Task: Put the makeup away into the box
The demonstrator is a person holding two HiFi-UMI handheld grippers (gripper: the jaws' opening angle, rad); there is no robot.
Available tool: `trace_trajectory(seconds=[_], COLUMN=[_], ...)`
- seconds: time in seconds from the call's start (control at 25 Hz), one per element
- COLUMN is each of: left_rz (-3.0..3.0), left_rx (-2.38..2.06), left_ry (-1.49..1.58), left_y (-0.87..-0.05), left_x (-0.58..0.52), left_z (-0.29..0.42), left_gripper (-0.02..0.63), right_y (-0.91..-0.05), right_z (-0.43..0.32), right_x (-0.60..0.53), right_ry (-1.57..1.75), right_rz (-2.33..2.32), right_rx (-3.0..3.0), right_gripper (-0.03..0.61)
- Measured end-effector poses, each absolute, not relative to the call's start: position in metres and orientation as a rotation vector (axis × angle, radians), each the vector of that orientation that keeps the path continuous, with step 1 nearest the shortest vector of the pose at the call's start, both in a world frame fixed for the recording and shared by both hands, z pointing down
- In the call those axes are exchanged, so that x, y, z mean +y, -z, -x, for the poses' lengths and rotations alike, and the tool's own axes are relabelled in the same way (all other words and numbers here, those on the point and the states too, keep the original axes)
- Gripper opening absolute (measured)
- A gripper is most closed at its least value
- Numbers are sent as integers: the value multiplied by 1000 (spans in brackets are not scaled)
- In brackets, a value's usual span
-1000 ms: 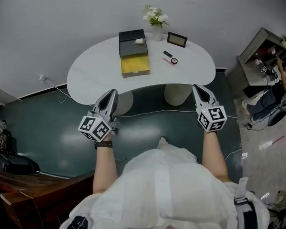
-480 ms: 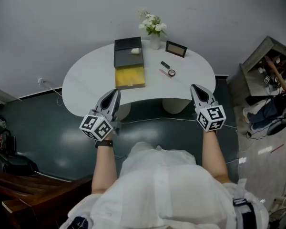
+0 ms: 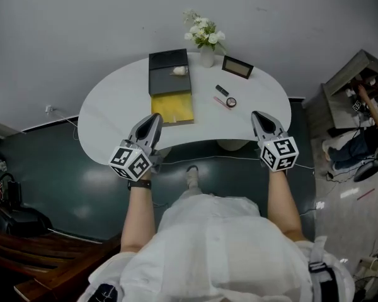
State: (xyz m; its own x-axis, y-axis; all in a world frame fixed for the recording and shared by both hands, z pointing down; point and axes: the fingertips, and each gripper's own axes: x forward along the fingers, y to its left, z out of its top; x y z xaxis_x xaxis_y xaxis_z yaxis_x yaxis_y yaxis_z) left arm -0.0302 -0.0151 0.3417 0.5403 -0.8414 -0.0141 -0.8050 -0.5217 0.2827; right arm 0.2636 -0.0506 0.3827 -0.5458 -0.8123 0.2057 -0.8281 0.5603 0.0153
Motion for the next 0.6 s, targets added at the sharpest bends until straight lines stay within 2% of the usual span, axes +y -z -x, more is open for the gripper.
trace_trajectory(seconds=[0.6], left_rz=[-2556], left_rx=[-1297], left_ry=[137], left_y=[-369], left_x=[-131], left_z=[69], left_gripper=[23], right_y=[-412], right_z=[-210], right_x=[-162], right_ry=[-205], right_rz=[-1337], right_rx=[-2547], right_gripper=[12])
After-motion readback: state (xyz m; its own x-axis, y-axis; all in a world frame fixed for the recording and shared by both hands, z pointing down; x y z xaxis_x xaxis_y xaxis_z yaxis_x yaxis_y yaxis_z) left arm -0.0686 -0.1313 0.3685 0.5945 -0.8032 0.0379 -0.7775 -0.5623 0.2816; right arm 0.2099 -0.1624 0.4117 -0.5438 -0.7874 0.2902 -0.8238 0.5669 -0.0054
